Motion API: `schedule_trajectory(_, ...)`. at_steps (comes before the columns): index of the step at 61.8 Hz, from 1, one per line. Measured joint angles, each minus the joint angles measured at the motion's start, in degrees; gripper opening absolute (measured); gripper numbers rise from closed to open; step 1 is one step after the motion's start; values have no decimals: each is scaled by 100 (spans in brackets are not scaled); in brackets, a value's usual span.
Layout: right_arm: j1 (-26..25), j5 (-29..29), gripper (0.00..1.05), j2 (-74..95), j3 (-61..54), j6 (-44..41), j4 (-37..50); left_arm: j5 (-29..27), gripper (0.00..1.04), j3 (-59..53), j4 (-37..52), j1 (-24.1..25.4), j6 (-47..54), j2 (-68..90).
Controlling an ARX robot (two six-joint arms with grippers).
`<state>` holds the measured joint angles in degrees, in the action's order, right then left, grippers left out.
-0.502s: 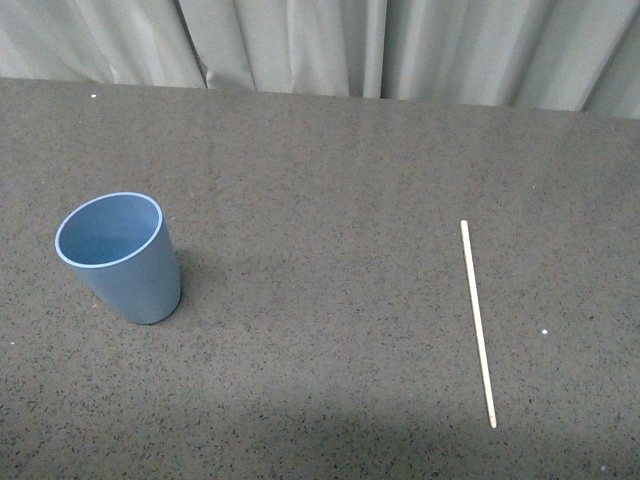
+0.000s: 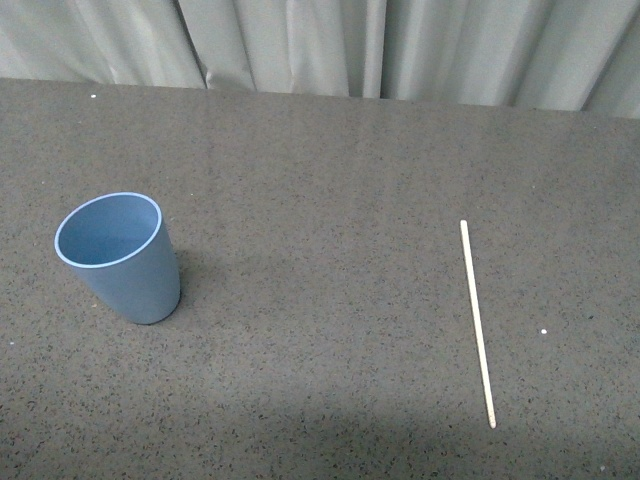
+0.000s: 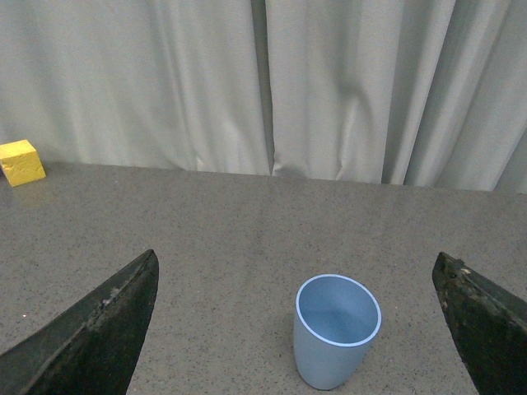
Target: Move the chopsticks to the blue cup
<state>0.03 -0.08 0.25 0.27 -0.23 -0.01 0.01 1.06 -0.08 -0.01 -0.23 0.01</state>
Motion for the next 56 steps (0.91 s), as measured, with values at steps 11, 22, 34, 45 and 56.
schedule_trajectory(11, 0, 0, 95, 0, 0, 0, 0, -2, 98, 0, 0, 0, 0, 0)
schedule_trajectory(22, 0, 0, 95, 0, 0, 0, 0, 0, 98, 0, 0, 0, -2, 0)
schedule_trajectory(34, 358, 789, 95, 2031, 570, -590, -227, 0, 98, 0, 0, 0, 0, 0)
schedule_trajectory(45, 586, 317, 95, 5038, 1429, -660, 551, 0, 98, 0, 0, 0, 0, 0)
schedule_trajectory(56, 828, -63, 95, 7809, 2767, -238, 273, -2, 98, 0, 0, 0, -2, 0)
